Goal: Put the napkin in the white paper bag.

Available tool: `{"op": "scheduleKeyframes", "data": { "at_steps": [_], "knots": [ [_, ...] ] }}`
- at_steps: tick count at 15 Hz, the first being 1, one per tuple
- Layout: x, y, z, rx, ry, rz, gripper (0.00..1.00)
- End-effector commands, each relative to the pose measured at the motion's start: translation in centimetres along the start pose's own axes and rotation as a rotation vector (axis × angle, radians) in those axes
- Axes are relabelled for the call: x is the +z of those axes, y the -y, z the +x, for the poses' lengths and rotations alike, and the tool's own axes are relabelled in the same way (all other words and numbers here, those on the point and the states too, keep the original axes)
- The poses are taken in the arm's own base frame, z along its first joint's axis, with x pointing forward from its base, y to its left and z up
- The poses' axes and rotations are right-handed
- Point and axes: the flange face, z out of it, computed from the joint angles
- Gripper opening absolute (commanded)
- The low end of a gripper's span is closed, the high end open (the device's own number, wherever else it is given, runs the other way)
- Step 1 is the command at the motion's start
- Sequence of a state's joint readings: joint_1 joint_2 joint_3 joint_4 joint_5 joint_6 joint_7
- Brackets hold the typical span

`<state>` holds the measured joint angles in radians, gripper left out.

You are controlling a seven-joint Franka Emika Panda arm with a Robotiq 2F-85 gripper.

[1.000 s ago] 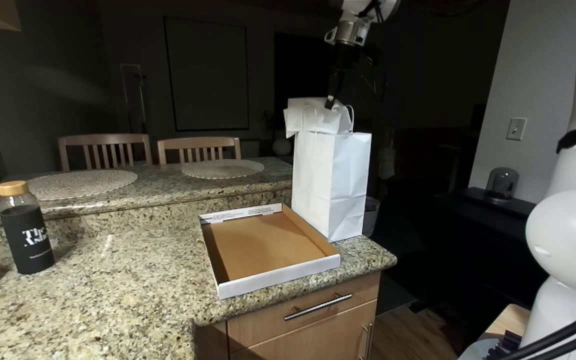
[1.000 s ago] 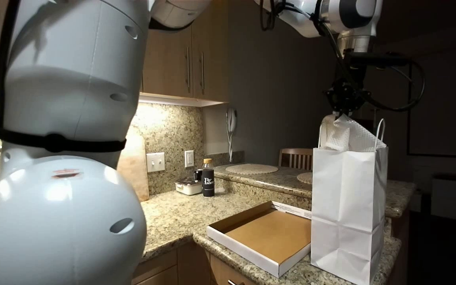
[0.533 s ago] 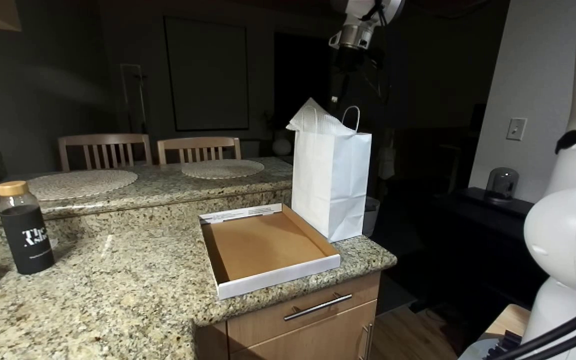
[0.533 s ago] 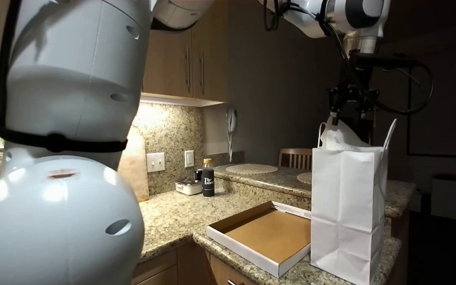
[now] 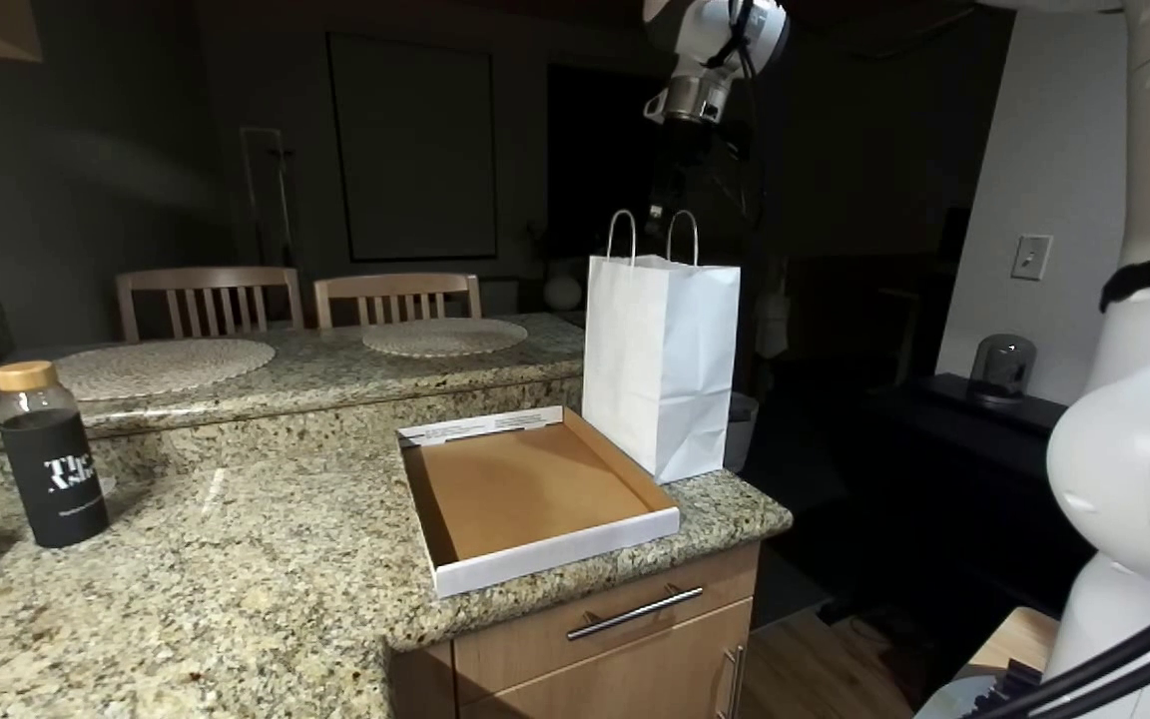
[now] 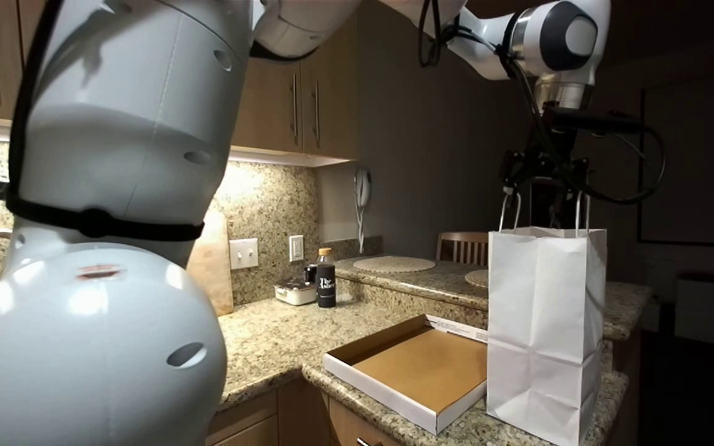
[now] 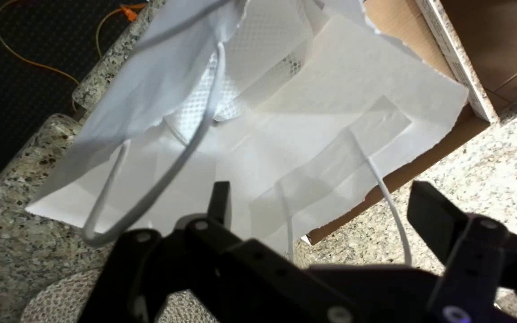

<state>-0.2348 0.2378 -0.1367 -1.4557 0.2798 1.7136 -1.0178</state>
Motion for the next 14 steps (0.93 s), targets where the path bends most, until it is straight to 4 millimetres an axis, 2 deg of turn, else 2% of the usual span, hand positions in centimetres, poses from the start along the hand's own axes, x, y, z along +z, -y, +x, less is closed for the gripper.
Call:
{"op": "scheduleKeyframes", "data": {
  "at_steps": [1,3,5,7,9,11,13,14],
  "knots": [
    [-0.9,0.1,-0.8,0.019,-0.047,-0.003,1.0],
    [-3.0,1.1,-1.4,0.026,-0.055,-0.04,1.0],
    [-5.8,3.5,-1.4,-0.002,-0.059,-0.084,1.0],
    [-8.3,7.0,-0.9,-0.017,-0.077,-0.104,1.0],
    [-9.9,11.5,0.6,-0.004,-0.12,-0.125,1.0],
    [-10.7,16.2,2.9,0.105,-0.217,-0.115,1.0],
    [-9.8,20.3,5.1,0.186,-0.238,-0.147,1.0],
    [-8.4,20.8,6.0,0.245,-0.207,-0.151,1.0]
  ]
}}
